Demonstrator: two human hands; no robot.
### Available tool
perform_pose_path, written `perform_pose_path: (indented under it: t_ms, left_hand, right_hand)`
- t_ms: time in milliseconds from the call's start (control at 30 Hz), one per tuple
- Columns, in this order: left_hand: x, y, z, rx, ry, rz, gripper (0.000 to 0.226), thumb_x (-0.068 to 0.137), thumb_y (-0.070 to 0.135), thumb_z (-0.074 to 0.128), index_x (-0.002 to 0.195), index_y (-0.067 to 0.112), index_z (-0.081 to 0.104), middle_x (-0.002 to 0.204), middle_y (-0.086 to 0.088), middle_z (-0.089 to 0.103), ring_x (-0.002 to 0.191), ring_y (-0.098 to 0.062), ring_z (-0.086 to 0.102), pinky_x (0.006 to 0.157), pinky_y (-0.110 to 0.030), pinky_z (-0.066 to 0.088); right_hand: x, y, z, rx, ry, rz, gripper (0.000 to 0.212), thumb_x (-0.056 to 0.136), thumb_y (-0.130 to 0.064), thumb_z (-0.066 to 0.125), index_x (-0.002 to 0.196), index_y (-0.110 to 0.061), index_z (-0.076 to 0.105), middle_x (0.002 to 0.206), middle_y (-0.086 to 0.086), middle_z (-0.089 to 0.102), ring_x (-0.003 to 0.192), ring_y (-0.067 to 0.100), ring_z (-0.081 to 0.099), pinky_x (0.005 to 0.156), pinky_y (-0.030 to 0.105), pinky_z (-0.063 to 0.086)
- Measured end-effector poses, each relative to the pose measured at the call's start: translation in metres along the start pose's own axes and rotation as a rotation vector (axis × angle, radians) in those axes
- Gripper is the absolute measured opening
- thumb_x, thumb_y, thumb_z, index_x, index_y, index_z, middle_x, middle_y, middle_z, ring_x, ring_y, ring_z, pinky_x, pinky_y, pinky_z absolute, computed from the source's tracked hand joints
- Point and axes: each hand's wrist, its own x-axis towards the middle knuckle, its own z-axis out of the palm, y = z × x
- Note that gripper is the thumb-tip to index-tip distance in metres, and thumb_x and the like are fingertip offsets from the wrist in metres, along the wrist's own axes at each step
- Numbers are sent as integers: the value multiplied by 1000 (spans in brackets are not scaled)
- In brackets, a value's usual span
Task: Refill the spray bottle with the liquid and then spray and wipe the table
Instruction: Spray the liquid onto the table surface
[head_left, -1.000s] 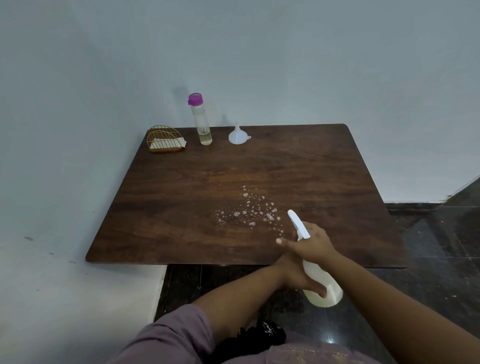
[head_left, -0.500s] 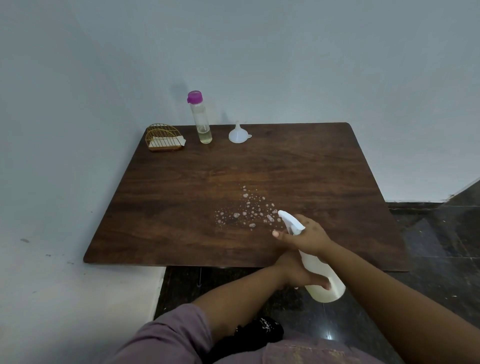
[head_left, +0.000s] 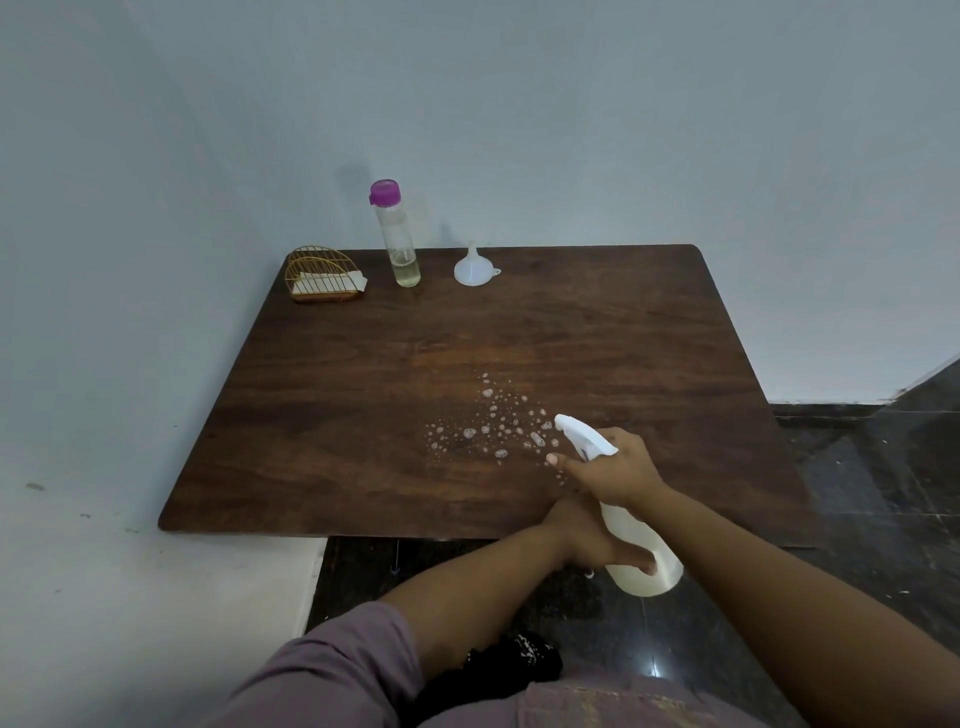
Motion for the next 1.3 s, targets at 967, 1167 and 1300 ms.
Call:
perform_pose_path:
  t_ms: [967,1167,1300]
  left_hand:
    - [18,-10,-12,-62,34,-14,75,66,38,89,130,23,51,133,5,53,126,-14,49,97,-25,43]
    - [19,-10,-13,-84,62,-25,84,62,41,90,132,22,49,133,5,53,127,-13,48,98,-24,44]
    - [20,-11,-16,-78,33,-11,73,65,39,88,128,25,54,133,5,55,125,-14,51,103,-33,46]
  right_hand:
    - [27,-9,2,-24,-136,60,46,60,-52,84,80,-15,66,76,-5,65,70,5,63,63,21,47]
    - [26,-13,6,55,-18,70,52,67,-37,85,110,-15,64,98,-8,61,91,11,61,81,25,50]
    - [34,-9,2,-49,-291,25,61,62,-62,76,113,-31,65,98,-5,69,90,11,66,84,31,54]
